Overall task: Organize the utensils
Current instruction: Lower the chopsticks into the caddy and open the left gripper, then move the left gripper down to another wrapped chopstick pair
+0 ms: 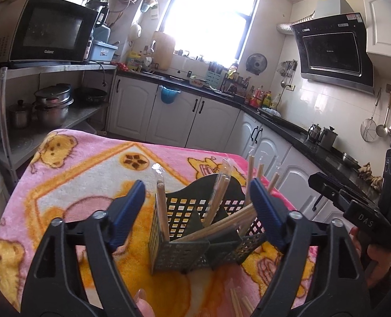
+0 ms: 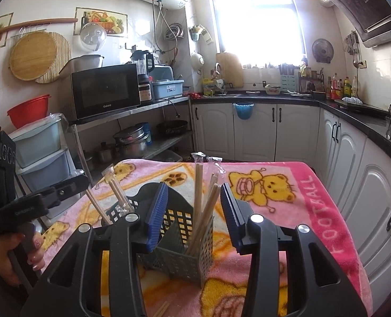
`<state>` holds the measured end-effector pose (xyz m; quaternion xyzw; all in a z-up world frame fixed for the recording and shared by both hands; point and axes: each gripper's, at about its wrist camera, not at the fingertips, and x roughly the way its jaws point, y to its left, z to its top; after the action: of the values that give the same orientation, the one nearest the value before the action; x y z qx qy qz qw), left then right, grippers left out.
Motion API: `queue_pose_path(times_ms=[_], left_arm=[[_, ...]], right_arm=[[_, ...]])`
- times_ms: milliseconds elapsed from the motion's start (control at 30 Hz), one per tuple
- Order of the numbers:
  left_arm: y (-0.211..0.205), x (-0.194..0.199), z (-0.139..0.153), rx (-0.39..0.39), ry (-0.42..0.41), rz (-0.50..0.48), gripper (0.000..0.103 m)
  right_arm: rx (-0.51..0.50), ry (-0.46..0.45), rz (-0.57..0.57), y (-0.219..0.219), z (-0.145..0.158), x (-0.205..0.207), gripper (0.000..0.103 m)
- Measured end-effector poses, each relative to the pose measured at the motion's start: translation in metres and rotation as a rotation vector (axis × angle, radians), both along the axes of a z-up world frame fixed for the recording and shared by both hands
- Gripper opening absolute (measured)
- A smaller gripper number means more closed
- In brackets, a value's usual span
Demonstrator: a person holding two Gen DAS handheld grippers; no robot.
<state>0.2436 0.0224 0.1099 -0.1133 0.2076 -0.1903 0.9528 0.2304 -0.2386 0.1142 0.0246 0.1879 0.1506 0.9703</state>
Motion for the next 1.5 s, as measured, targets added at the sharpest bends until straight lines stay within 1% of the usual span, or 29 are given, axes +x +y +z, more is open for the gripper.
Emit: queue_pose_path(times_ms=[33,233,533,767,1000,1267,1500], left_arm=[[0.000,-0.002,0.000,0.001,-0.001,0.000,0.081],[0.000,-0.014,0.001,0.013,0.000,0.004,0.092],[0.005,-0.031,-0.002,0.015,0.008,0.016,0.092],[0.010,-0.047,-0.001,0.007,-0.005,0.033,0.092],[0.011,-0.057,-0.006,0.009,0.003,0.038,0.092],[0.009,-0.062,-0.024,0.024,0.047,0.028,0.092],[0.007,-0.065,-0.045,0.038,0.101,0.025,0.092]], right_arm=[[-0.001,0.001,0.001,0.000,0.000,-0.001,0.042],[-0.017,0.006,0.011,0.004,-0.002,-0.009,0.046],[-0.031,0.003,0.023,0.006,-0.004,-0.025,0.051],[-0.055,-0.001,0.041,0.011,-0.006,-0.039,0.052],[-0.082,0.015,0.063,0.017,-0.013,-0.049,0.052],[-0.122,0.040,0.085,0.022,-0.024,-0.058,0.052],[-0.143,0.097,0.102,0.027,-0.041,-0.061,0.052]])
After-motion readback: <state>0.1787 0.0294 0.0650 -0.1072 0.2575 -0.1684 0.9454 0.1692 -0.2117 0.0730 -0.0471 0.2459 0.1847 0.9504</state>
